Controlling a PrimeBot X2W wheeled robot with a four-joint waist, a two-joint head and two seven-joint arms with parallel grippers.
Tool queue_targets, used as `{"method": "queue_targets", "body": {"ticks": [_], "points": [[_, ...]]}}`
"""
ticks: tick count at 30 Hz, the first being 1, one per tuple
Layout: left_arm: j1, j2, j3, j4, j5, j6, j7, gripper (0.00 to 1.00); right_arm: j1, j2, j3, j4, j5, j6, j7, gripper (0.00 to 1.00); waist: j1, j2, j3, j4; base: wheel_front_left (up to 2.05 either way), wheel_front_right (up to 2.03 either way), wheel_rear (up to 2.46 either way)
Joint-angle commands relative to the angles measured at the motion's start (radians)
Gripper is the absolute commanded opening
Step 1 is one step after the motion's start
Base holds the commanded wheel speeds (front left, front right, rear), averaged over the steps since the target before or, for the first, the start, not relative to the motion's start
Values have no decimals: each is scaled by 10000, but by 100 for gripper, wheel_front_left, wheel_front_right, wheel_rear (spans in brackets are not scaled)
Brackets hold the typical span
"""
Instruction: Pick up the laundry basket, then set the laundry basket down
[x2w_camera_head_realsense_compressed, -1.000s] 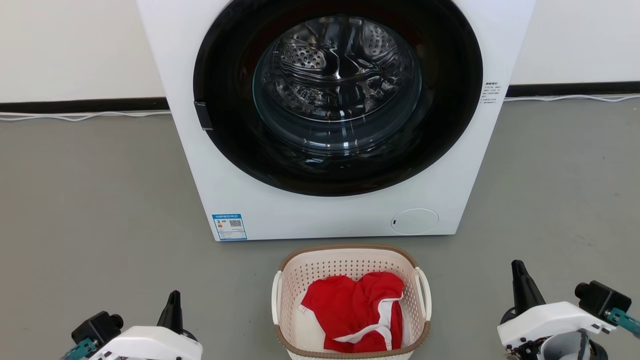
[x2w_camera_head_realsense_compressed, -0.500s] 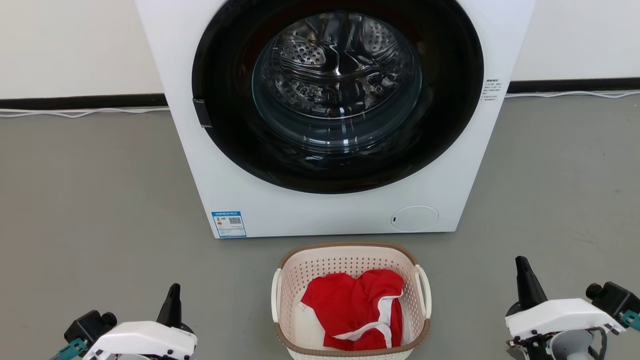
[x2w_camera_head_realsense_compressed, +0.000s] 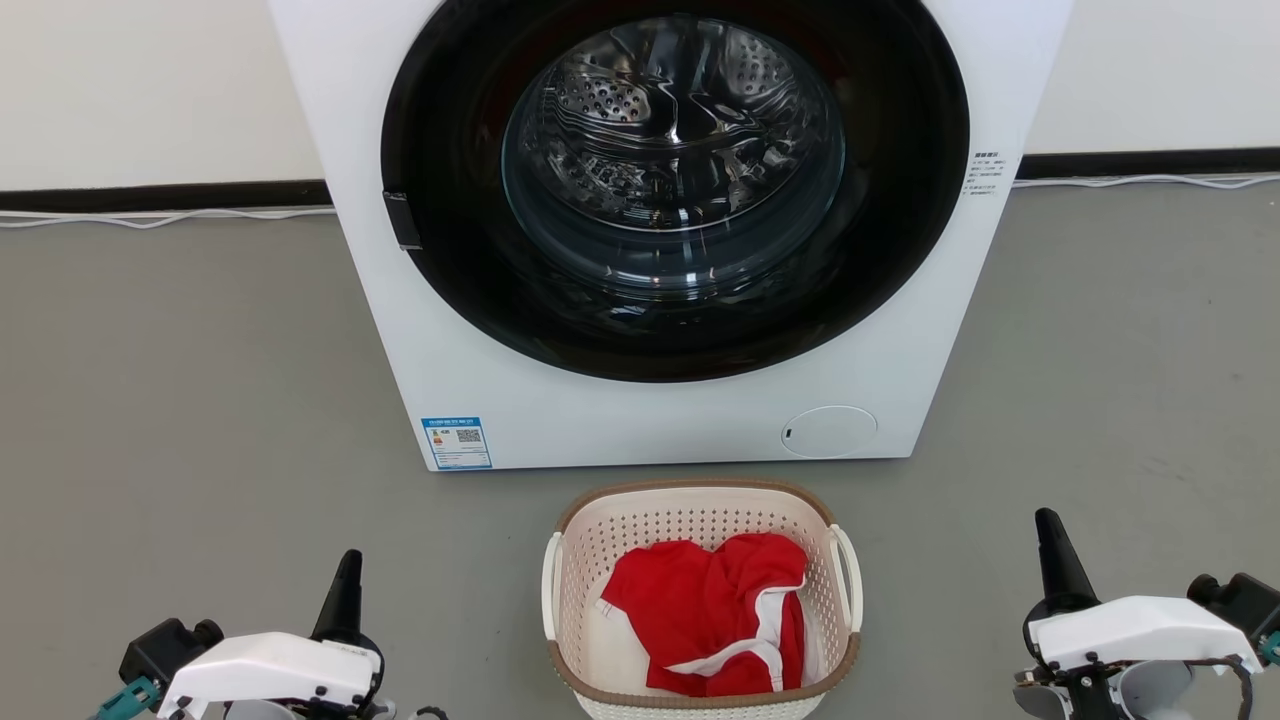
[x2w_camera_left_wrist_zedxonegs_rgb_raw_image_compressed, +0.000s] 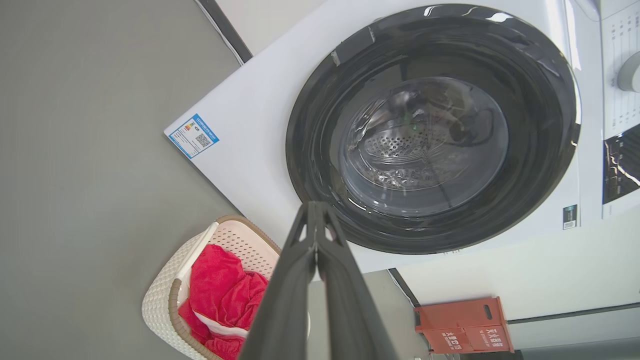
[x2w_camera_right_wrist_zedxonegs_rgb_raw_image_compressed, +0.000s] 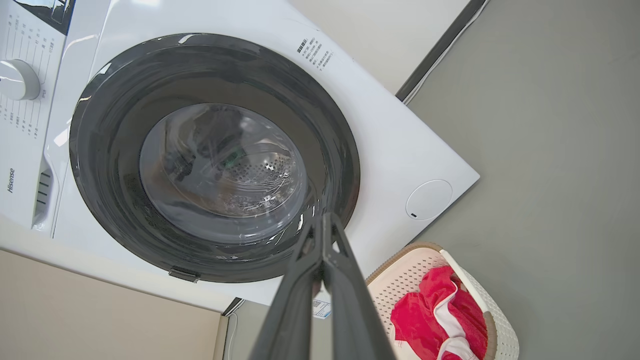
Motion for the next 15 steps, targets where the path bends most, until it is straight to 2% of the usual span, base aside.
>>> {"method": "queue_targets", "body": {"ticks": [1,15], "points": [[-237,68,234,-356,-315,-125,56,0,-172,-44,117,-377,367,45,120,0,0,-1,9,-1,0,0,0],[-200,28,408,-764,-1708,-310,466,0,-79,-29,100,-808,2198,53,522,0,0,-1,100,-9,0,0,0]]}}
